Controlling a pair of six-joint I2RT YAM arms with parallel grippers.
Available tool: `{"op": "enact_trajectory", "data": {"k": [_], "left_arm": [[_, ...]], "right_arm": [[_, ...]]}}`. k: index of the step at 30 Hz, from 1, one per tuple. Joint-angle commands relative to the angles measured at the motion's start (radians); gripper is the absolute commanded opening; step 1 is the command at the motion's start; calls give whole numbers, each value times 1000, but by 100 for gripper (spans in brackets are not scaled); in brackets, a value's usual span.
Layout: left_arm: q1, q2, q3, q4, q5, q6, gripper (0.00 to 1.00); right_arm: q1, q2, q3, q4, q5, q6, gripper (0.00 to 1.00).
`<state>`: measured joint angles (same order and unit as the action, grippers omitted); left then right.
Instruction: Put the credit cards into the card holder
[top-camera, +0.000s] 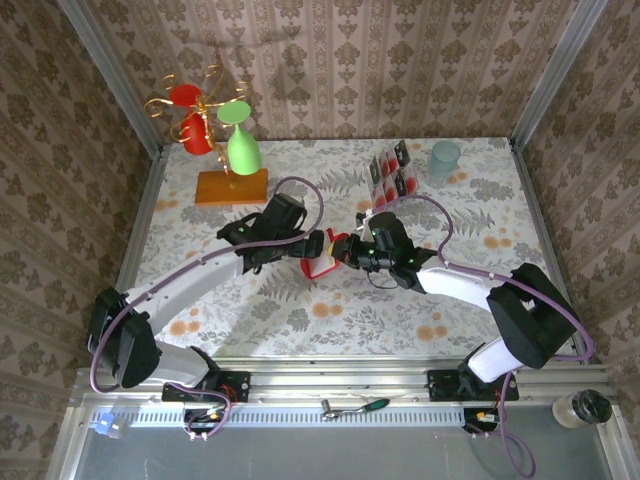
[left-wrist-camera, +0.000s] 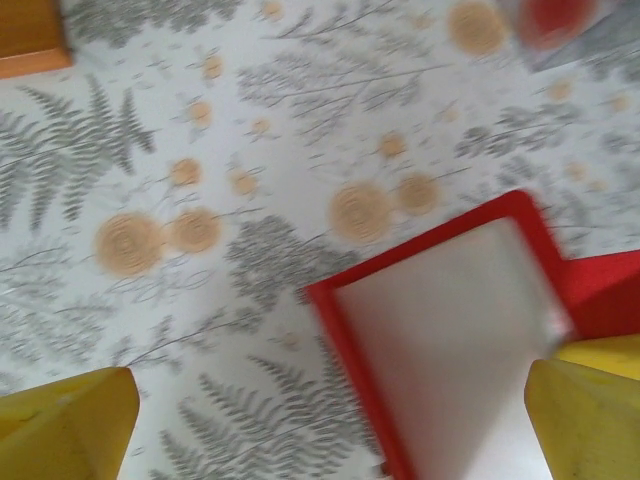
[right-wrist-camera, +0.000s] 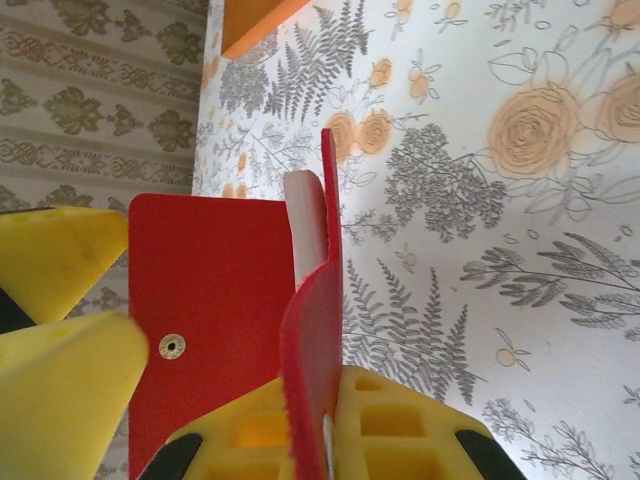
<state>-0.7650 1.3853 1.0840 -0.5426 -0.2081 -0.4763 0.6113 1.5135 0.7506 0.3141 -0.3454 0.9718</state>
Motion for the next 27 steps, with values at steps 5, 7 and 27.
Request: {"op": "enact_trajectory", "data": {"k": [5, 7, 27], "left_arm": [[-2, -45, -149, -7, -143, 15, 100], [1, -35, -176, 11, -148, 17, 100], [72, 152, -216, 84, -163, 97, 100]], "right_arm": [[-18, 24, -43, 86, 35, 42, 0], [-18, 52, -57, 137, 34, 69, 0], [118, 243, -158, 394, 259, 180, 0]]}}
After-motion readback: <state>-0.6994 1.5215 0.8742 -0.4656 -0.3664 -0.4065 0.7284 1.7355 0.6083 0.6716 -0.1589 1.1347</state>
